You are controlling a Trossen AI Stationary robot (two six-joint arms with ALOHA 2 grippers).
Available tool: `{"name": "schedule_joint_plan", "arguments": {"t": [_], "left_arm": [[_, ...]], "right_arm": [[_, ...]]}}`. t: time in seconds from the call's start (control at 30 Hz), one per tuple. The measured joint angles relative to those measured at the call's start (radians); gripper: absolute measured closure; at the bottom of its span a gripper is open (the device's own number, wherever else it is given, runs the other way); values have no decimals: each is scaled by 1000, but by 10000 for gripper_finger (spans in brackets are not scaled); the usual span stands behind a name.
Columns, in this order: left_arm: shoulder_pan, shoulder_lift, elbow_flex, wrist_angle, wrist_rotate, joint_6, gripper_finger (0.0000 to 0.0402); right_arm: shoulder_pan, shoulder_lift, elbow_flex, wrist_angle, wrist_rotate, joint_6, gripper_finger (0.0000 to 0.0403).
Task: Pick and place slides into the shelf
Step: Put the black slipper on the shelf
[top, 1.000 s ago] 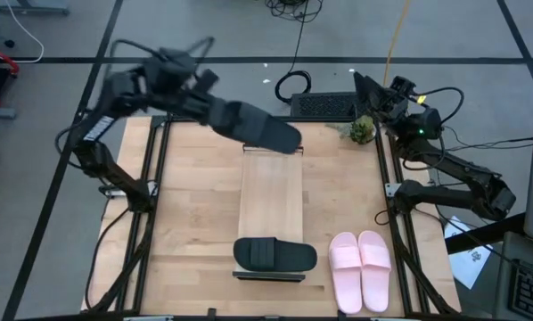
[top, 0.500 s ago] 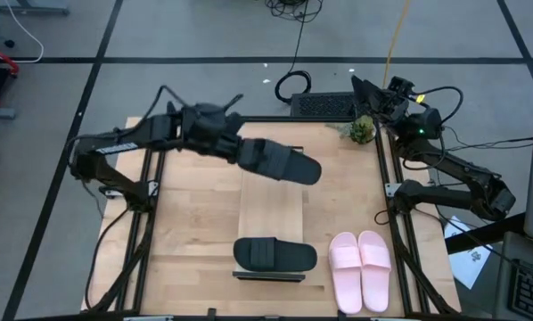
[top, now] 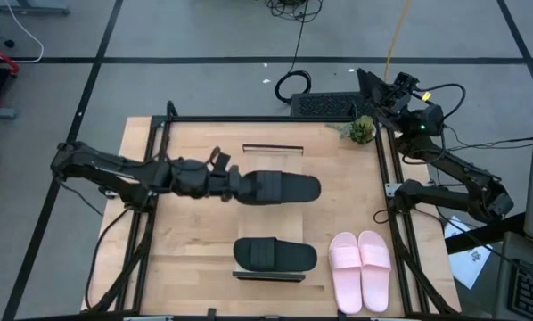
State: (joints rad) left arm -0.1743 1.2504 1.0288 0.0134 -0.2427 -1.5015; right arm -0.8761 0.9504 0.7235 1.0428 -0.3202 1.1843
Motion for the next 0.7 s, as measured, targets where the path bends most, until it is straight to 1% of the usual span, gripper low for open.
{"name": "schedule_joint_plan", "arguments": {"t": [0.13,0.3,0.47,0.7], "left_arm": [[-22,-4,-44,113,-12,-9,401],[-45,-1,-69,85,36,-51,401],[-44,-4,-111,94,53,-99,401],[-44,-3,-157,119,94,-129,401]], "right_arm": [[0,0,0,0,0,0,156],[0,0,0,0,-9,0,156],[0,0,0,-1,-25,7,156],[0,0,0,0,-25,8,156]]}}
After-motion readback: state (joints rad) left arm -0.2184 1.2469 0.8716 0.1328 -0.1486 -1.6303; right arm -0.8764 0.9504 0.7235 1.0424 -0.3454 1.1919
